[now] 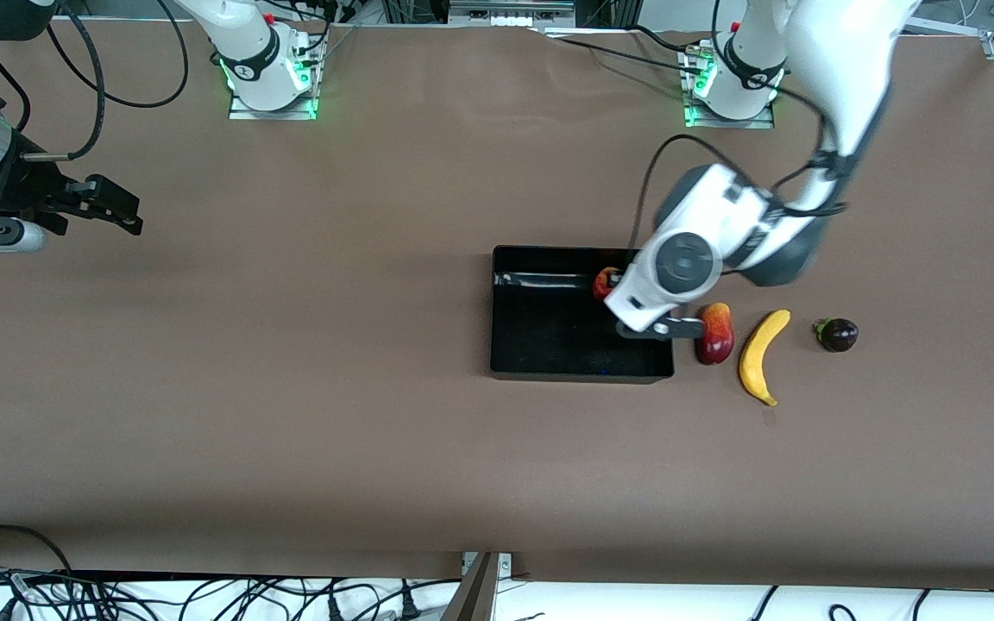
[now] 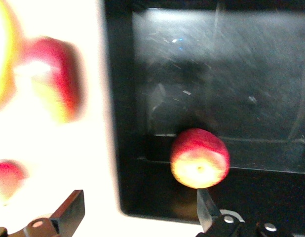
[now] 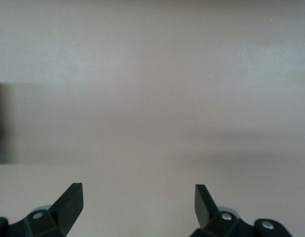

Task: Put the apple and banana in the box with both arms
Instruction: 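Open the left gripper over the box and move it to the banana, then grasp the yellow banana with the left gripper, then carry the yellow banana over the black box with the left gripper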

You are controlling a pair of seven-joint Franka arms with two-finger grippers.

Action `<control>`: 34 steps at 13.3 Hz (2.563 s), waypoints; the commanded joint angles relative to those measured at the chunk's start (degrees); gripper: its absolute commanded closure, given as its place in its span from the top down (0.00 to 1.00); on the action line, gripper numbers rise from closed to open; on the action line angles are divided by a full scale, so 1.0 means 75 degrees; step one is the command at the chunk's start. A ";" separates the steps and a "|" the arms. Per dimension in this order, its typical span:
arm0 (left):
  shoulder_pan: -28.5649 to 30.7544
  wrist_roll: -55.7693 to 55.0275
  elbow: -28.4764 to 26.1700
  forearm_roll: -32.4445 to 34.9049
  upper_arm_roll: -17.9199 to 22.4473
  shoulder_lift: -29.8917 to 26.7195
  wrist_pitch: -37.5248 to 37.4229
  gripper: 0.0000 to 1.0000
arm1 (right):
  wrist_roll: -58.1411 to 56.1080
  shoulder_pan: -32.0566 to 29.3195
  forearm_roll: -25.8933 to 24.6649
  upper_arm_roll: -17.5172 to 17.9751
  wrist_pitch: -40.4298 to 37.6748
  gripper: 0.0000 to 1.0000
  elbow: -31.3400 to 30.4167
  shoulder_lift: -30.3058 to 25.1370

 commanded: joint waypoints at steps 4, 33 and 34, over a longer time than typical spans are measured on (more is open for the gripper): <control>0.1774 0.4826 0.0322 0.0770 0.0094 0.0486 0.0326 1.00 | 0.0031 0.0160 -0.0189 0.0123 0.0028 1.00 0.0085 0.0004; 0.0304 0.2642 0.1224 0.0152 -0.1019 0.0355 -0.0481 0.00 | 0.0031 0.0160 -0.0177 0.0111 0.0040 1.00 0.0085 0.0004; -0.0246 0.1704 0.1224 0.0209 -0.1008 0.0555 -0.0098 0.00 | 0.0031 0.0160 -0.0177 0.0111 0.0040 1.00 0.0085 0.0004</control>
